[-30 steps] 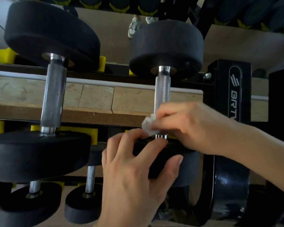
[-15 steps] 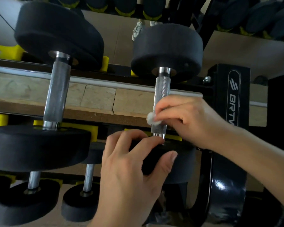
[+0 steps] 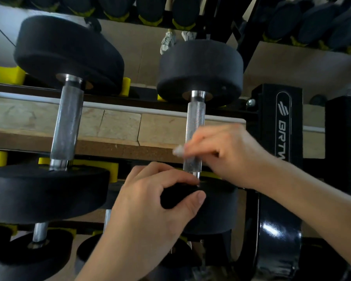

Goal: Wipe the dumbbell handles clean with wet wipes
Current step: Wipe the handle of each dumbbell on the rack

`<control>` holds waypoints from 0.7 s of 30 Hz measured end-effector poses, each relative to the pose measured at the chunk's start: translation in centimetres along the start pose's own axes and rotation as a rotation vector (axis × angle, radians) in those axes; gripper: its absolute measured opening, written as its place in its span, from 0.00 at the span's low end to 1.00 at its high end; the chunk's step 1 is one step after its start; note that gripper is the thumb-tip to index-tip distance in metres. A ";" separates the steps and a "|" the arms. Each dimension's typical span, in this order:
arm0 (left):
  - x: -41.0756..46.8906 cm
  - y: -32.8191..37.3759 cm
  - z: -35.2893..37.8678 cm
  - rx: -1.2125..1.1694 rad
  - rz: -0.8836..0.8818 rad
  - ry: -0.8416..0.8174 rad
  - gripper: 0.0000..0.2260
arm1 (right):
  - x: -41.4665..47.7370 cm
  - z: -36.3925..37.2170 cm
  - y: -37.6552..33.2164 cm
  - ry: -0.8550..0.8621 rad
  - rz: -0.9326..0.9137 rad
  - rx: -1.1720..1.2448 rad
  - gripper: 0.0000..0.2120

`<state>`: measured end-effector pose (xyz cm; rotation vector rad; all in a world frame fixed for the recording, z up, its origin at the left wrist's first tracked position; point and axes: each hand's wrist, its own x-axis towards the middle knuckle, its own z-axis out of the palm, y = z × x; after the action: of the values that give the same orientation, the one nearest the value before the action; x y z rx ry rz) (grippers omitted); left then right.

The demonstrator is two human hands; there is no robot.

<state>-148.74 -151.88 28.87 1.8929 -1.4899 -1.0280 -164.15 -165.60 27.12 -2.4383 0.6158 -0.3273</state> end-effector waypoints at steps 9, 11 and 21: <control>3.5 0.2 -1.9 -0.305 -0.053 -0.096 0.12 | 1.9 1.5 2.8 0.548 0.053 -0.099 0.07; 5.0 0.5 -1.6 -0.342 -0.044 -0.063 0.14 | 2.0 2.7 2.9 0.714 0.146 -0.122 0.06; 11.0 1.3 0.7 -0.068 0.138 0.249 0.17 | 3.1 2.5 1.5 0.832 0.823 0.723 0.06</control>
<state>-148.88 -162.82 26.75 1.7710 -1.4000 -0.7410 -161.10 -167.01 24.49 -1.1497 1.4574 -0.9973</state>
